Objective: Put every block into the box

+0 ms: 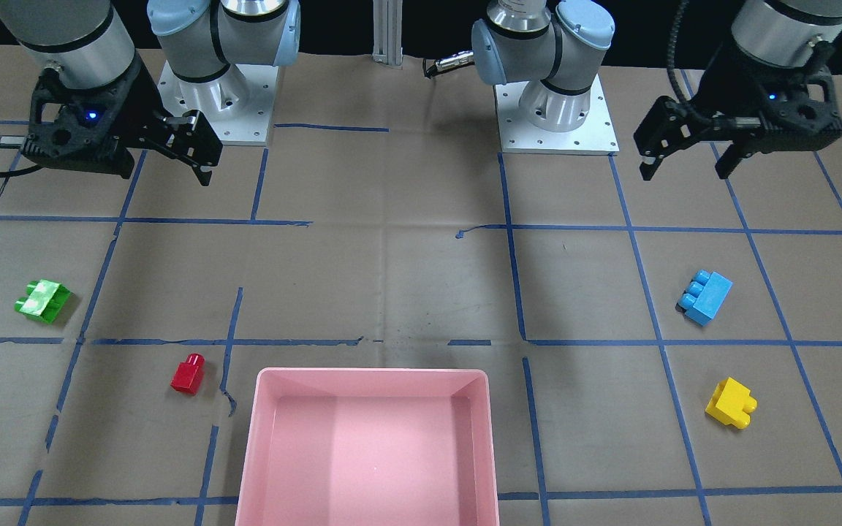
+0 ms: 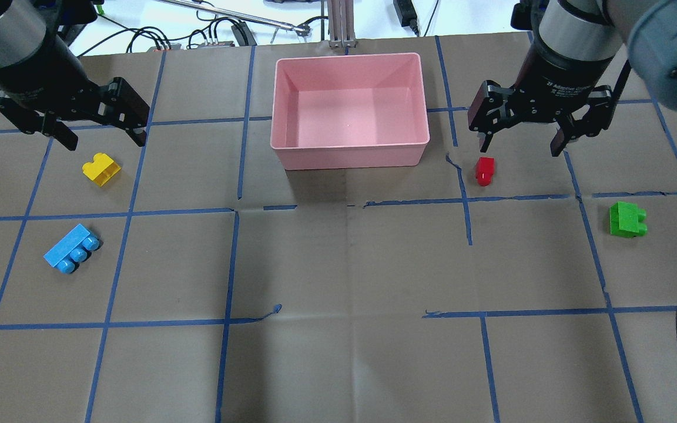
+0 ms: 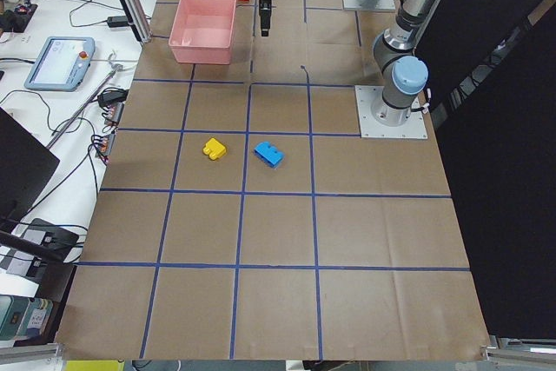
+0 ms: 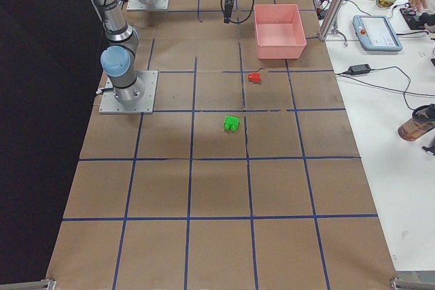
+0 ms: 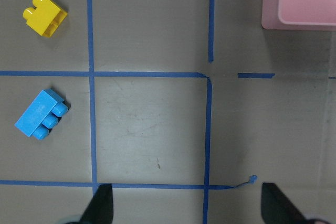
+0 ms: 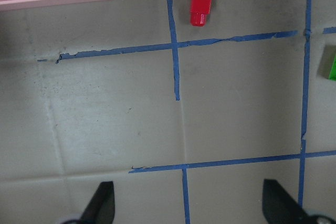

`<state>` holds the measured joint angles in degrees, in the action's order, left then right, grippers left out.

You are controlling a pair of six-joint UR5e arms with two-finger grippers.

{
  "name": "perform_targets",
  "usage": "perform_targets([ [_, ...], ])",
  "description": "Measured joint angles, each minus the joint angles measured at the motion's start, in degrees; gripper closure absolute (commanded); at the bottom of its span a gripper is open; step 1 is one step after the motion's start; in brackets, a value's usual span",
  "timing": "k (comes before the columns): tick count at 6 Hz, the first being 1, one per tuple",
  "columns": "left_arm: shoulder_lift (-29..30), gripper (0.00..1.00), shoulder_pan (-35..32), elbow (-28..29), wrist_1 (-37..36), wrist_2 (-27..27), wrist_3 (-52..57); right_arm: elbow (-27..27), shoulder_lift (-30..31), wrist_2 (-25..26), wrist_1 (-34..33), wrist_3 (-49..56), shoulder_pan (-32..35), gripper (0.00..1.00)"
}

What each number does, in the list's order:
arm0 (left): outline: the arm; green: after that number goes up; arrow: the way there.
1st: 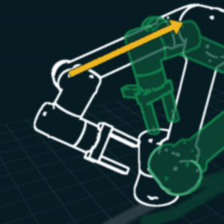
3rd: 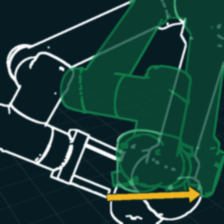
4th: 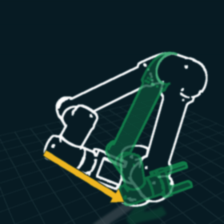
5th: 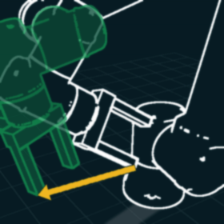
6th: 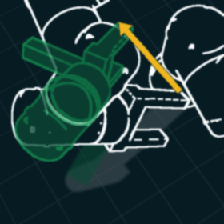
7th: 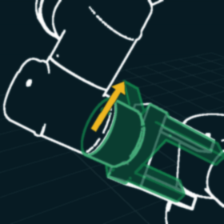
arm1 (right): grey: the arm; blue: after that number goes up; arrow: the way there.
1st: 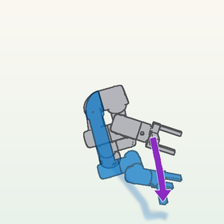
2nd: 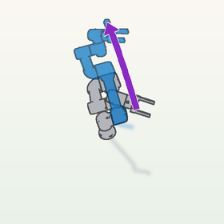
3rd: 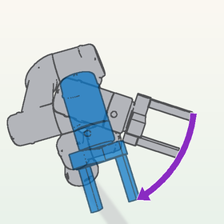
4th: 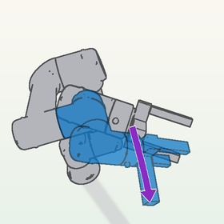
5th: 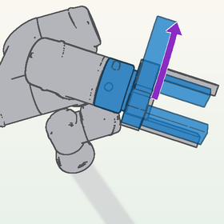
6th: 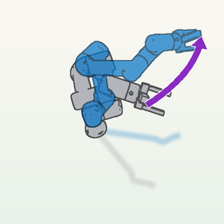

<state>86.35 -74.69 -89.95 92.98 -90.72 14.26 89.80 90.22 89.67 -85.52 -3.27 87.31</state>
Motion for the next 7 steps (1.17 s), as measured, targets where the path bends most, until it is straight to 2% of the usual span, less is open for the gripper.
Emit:
perform_targets([
  [2,1.5,0.01,9.8,-1.8,0.1,0.2,19.9,0.0,-0.8,0.1,-0.2,6.3,-10.5,0.00],
  [4,4.3,0.01,16.3,-4.7,-0.9,0.0,38.9,-0.6,-4.8,0.1,-1.5,15.0,-22.5,0.00],
  [5,6.6,0.01,18.3,-6.7,-3.5,-0.2,46.3,-0.6,-8.1,0.1,-3.6,15.8,-26.9,0.00],
  [7,13.7,0.02,21.1,-10.8,-15.6,-0.5,57.7,0.5,-15.6,0.3,-12.1,15.5,-29.7,0.00],
])
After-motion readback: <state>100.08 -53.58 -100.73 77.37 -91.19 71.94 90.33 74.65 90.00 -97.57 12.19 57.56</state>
